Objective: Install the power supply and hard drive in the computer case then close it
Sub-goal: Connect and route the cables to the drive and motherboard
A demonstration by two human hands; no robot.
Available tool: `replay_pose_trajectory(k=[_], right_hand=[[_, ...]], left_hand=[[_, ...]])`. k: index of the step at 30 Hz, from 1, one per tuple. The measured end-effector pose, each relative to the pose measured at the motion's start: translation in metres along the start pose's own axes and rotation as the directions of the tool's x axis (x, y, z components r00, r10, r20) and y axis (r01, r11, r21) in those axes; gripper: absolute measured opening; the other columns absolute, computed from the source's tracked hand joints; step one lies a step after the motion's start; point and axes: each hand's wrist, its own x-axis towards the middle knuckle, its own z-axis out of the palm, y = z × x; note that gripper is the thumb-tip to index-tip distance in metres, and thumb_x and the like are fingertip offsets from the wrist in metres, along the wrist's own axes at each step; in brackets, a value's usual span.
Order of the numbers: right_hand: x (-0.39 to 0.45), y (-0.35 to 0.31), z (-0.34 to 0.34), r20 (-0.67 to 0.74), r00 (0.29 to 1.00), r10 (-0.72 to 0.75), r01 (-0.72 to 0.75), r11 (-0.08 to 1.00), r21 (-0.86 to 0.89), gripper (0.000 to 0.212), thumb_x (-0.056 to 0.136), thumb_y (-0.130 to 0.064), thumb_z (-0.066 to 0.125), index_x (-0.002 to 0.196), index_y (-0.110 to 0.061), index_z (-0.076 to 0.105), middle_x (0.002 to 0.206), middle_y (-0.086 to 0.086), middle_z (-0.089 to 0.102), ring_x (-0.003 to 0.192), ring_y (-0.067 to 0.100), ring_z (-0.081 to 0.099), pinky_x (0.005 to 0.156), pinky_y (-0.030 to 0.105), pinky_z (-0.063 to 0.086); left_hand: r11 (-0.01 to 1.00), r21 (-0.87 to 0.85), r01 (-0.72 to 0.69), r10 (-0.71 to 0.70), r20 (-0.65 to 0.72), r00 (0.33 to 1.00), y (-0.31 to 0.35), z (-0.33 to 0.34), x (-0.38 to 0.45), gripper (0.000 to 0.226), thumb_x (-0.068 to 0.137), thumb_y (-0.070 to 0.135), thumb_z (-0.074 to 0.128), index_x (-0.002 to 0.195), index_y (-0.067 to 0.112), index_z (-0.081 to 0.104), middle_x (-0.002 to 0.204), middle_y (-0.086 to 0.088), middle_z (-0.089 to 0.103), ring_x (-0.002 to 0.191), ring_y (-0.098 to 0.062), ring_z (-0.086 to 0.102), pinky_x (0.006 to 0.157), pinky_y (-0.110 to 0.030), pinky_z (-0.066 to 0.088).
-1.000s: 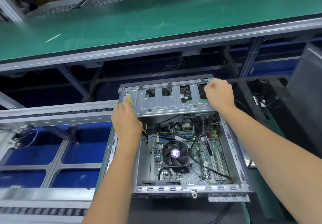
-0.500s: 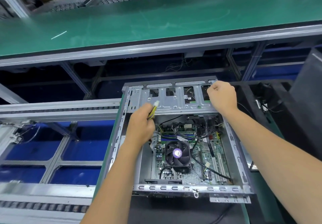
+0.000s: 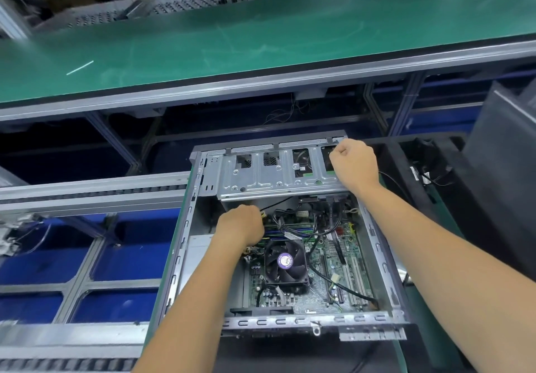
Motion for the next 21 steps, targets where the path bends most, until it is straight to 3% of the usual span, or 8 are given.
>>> replay_pose_trajectory(k=[4,8,11,15,17,21], right_hand=[[0.001,0.001,0.001,-0.002,1.000,0.003,-0.003,1.000,0.009,0.017,0.089,-0.014,0.052,0.081,-0.009,0.067,0.068,-0.006,0.057,0.062,0.007,0.048,0.052,0.021,0.034],[0.002,0.001,0.001,-0.008,1.000,0.001,-0.001,1.000,0.011,0.017,0.089,-0.013,0.052,0.076,-0.012,0.063,0.067,-0.007,0.057,0.062,0.007,0.048,0.051,0.021,0.033],[0.002,0.000,0.002,-0.007,1.000,-0.007,0.007,1.000,-0.005,0.017,0.089,-0.012,0.052,0.075,-0.012,0.062,0.070,-0.002,0.060,0.066,0.016,0.052,0.056,0.027,0.035],[0.001,0.000,0.003,-0.008,1.000,-0.020,0.020,0.999,-0.026,0.017,0.088,-0.012,0.052,0.080,-0.006,0.066,0.075,0.003,0.063,0.074,0.024,0.057,0.064,0.029,0.040],[0.001,0.000,0.003,-0.006,1.000,-0.028,0.027,0.999,-0.031,0.016,0.088,-0.012,0.053,0.081,-0.007,0.067,0.073,0.000,0.063,0.073,0.024,0.058,0.064,0.029,0.041],[0.000,0.000,0.004,-0.010,0.999,-0.033,0.032,0.999,-0.038,0.016,0.087,-0.013,0.054,0.078,-0.010,0.066,0.073,0.000,0.064,0.072,0.023,0.059,0.063,0.029,0.040]], left_hand=[[0.995,0.096,0.037,-0.041,0.040,0.998,0.004,-0.004,0.014,0.029,0.090,0.007,0.042,0.113,0.004,0.059,0.117,-0.012,0.062,0.103,-0.031,0.059,0.072,-0.035,0.043],[0.995,0.034,-0.098,0.094,0.101,0.990,0.006,-0.008,0.026,0.026,0.095,0.014,0.038,0.111,0.003,0.055,0.119,-0.015,0.059,0.107,-0.033,0.055,0.081,-0.037,0.044],[0.975,-0.082,-0.208,0.219,0.153,0.964,0.012,-0.008,0.030,0.007,0.094,0.014,0.045,0.094,0.007,0.047,0.098,-0.012,0.052,0.095,-0.031,0.053,0.074,-0.033,0.038],[0.951,-0.178,-0.253,0.286,0.190,0.939,0.015,-0.007,0.037,0.014,0.097,0.015,0.043,0.088,0.005,0.047,0.079,-0.005,0.042,0.081,-0.023,0.040,0.066,-0.029,0.028],[0.954,-0.141,-0.264,0.291,0.233,0.928,0.018,-0.010,0.041,0.015,0.095,0.008,0.040,0.083,0.008,0.049,0.067,0.000,0.033,0.076,-0.022,0.036,0.058,-0.031,0.024],[0.960,-0.205,-0.190,0.241,0.259,0.935,0.024,-0.009,0.046,0.022,0.086,-0.005,0.042,0.066,0.006,0.040,0.066,-0.001,0.032,0.056,-0.015,0.026,0.050,-0.028,0.020]])
